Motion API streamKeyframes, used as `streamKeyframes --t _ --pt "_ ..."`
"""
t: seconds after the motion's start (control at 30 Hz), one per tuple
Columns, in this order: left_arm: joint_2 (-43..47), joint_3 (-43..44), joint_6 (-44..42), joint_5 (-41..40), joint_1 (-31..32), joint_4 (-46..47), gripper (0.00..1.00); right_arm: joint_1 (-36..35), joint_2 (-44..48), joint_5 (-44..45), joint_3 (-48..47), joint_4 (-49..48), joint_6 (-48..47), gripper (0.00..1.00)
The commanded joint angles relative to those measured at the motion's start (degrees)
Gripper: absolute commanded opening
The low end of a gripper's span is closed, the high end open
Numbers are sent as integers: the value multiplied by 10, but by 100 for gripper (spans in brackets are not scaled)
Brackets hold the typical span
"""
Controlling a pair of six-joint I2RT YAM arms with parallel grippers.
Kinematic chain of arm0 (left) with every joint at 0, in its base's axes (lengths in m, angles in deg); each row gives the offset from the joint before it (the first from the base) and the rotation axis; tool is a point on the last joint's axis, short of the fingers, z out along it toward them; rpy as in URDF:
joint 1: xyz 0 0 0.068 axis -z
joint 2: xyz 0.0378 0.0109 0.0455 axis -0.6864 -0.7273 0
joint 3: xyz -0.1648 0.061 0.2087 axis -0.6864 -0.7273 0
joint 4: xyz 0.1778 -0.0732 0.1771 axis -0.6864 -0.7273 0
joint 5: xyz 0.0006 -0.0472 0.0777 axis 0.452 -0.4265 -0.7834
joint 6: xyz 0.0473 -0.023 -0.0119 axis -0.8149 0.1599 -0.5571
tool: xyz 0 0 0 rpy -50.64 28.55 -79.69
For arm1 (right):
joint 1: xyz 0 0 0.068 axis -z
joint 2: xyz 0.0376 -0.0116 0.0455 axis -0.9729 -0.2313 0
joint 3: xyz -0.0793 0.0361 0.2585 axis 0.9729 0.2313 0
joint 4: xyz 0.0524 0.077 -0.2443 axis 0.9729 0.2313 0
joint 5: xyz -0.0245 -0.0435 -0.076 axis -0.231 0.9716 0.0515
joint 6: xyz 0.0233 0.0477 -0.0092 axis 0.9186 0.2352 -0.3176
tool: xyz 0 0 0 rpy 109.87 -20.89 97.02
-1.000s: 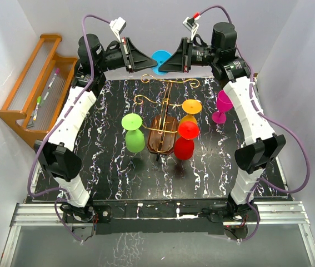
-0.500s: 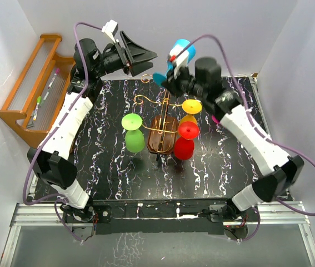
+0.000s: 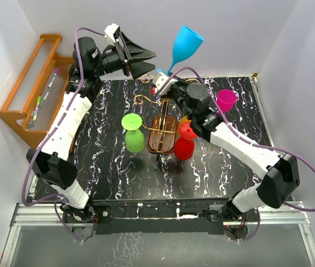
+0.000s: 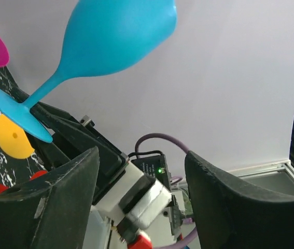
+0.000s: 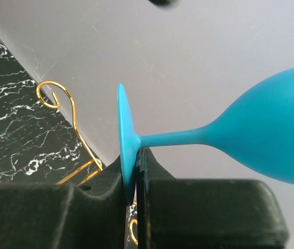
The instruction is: Take the wine glass off the wine glass rack
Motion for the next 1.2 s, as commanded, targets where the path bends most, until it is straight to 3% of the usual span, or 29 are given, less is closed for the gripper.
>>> streamKeyframes --t 0.0,0.3,0.43,1.17 --pt "-7 12 13 35 3 -50 62 -16 37 6 34 -153 -98 8" --pt "-20 40 -58 32 3 -159 60 -25 69 6 98 -258 -171 8" --pt "-35 68 -101 25 3 -216 61 -25 87 -19 113 -253 -188 8" --pt "-53 75 -70 43 3 -162 60 -35 88 -62 104 -211 -212 8"
